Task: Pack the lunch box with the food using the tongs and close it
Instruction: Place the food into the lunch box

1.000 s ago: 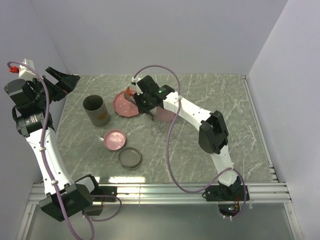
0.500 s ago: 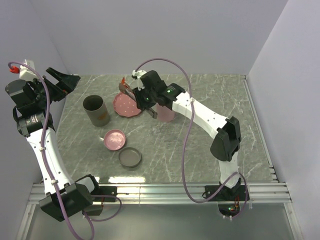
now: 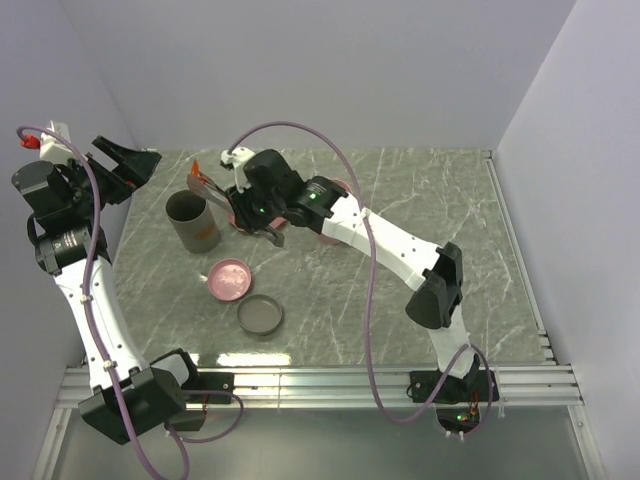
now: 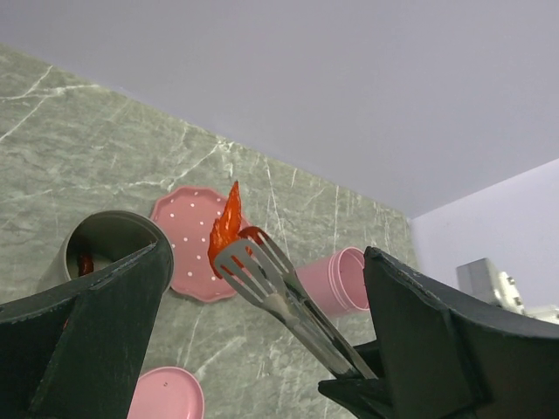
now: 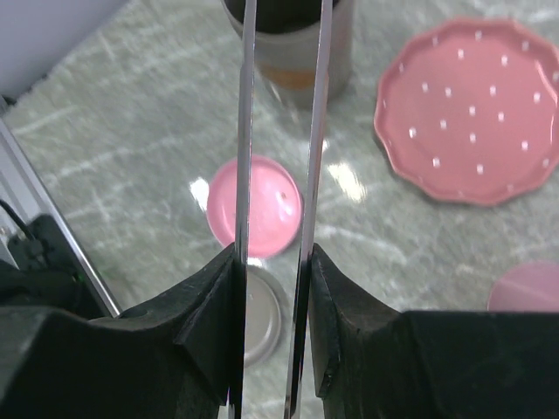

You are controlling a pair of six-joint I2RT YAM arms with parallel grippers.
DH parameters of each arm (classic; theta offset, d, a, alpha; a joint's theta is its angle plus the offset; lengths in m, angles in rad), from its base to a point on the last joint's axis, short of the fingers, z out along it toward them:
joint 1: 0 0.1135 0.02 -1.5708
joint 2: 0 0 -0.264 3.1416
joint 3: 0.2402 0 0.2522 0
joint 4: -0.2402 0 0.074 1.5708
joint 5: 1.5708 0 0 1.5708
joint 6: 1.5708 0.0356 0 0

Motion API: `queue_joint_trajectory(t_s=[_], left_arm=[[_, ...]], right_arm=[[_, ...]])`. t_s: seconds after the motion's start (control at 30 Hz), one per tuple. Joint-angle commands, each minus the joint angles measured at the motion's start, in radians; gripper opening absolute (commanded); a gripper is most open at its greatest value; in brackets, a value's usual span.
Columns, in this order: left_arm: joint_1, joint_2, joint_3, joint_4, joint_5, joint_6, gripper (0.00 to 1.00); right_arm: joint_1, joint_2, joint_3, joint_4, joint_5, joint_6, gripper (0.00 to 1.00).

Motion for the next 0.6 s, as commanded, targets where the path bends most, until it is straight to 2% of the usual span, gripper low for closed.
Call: queue_joint_trajectory(t_s=[0.0, 0.57], left_arm=[[0.004, -0.021, 0.003, 0.029, 0.018, 0.005, 0.99], [0.006, -0.044, -0.014, 0.008, 0.013, 0.015, 0.99]], right_arm=[[0.017, 0.046, 0.102, 0.028, 0.012, -0.013, 0.37], [0.038, 0.173, 0.150, 0.114, 0.017, -0.005, 0.38]])
